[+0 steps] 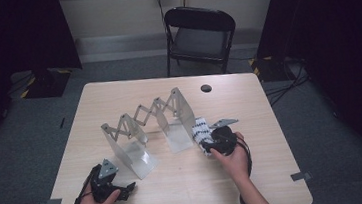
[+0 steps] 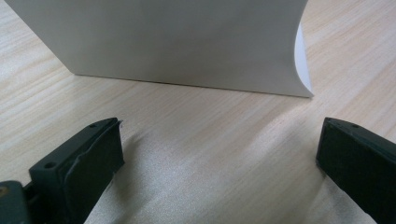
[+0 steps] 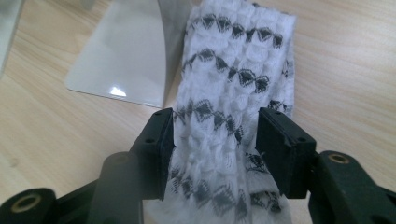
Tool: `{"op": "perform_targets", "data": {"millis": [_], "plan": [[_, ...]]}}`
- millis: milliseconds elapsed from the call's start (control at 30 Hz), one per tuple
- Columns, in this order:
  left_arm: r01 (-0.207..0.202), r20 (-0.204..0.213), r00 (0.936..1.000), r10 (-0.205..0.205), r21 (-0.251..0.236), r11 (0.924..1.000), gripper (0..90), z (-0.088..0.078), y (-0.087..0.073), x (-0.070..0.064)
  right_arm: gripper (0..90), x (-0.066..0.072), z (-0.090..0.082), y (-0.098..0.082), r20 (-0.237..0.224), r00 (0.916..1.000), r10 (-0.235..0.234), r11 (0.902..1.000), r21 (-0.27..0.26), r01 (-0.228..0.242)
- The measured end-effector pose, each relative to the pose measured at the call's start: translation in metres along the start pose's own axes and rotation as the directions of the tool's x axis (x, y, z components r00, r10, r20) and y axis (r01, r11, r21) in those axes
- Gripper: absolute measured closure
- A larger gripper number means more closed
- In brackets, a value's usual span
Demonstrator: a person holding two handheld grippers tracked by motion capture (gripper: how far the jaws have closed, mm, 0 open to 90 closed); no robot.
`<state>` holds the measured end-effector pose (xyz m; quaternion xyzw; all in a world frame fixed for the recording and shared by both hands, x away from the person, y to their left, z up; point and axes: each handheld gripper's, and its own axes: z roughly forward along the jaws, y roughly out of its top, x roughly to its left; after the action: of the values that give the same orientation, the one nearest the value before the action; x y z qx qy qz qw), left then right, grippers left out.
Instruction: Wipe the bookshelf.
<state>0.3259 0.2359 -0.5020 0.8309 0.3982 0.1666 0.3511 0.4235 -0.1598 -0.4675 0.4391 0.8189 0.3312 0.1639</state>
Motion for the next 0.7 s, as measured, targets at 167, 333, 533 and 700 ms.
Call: {"op": "perform_targets", "data": {"millis": [167, 333, 533, 700], "plan": [[-0.004, 0.000, 1.0000, 0.004, 0.003, 1.0000, 0.2, 0.000, 0.000, 0.000, 71.3, -0.002, 0.012, -0.009, 0.010, 0.9988, 0.047, 0.9989, 0.004, -0.047], [-0.003, 0.000, 1.0000, 0.003, 0.003, 1.0000, 0.2, 0.000, 0.000, 0.000, 77.8, 0.000, 0.006, -0.006, 0.028, 0.9978, 0.060, 0.9981, 0.008, -0.060], [-0.005, 0.000, 1.0000, 0.005, 0.003, 1.0000, 0.2, 0.000, 0.000, 0.000, 78.8, 0.000, -0.007, 0.002, 0.021, 0.9975, 0.067, 0.9976, -0.015, -0.067], [-0.005, 0.000, 1.0000, 0.005, 0.003, 1.0000, 0.2, 0.000, 0.000, 0.000, 79.3, -0.002, -0.029, 0.016, 0.044, 0.9981, 0.043, 0.9983, -0.042, -0.041]]}}
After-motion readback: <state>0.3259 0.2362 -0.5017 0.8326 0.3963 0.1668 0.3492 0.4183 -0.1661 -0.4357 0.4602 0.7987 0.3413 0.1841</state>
